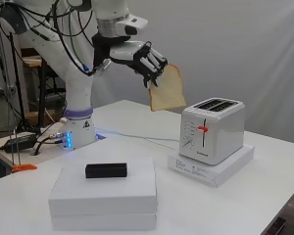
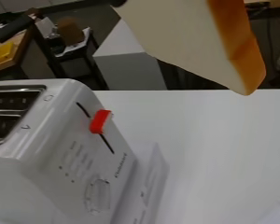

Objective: Teleoperate dual arm-hand system to toast a bread

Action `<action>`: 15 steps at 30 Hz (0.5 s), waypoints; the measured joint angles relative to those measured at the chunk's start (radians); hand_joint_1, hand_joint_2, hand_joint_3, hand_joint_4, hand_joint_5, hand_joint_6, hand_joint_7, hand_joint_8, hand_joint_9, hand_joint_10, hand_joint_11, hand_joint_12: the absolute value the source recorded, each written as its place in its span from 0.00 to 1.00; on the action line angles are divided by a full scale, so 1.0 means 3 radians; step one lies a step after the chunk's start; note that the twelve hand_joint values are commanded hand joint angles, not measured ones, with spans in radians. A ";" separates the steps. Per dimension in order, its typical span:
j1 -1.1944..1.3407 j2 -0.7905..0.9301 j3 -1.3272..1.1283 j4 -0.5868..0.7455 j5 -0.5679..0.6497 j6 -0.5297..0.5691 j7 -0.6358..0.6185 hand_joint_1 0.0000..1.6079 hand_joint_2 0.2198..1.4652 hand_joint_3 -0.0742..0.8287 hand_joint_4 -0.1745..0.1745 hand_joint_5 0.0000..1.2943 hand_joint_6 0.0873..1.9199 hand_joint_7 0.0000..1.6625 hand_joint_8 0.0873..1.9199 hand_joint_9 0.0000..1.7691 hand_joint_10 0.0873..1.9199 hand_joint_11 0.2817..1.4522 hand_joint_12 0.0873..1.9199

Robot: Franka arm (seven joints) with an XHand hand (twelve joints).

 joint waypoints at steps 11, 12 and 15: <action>0.2260 -0.0100 -0.0678 0.0490 0.0033 -0.0133 0.0219 0.74 0.83 0.08 0.00 0.45 0.69 0.54 0.67 0.64 0.36 0.30 0.43; 0.2451 -0.0138 -0.0774 0.0550 0.0063 -0.0155 0.0268 0.74 0.83 0.08 0.00 0.45 0.69 0.54 0.67 0.64 0.37 0.29 0.43; 0.2838 -0.0248 -0.1044 0.0713 0.0187 -0.0226 0.0382 0.75 0.82 0.08 0.02 0.47 0.68 0.55 0.65 0.62 0.34 0.30 0.34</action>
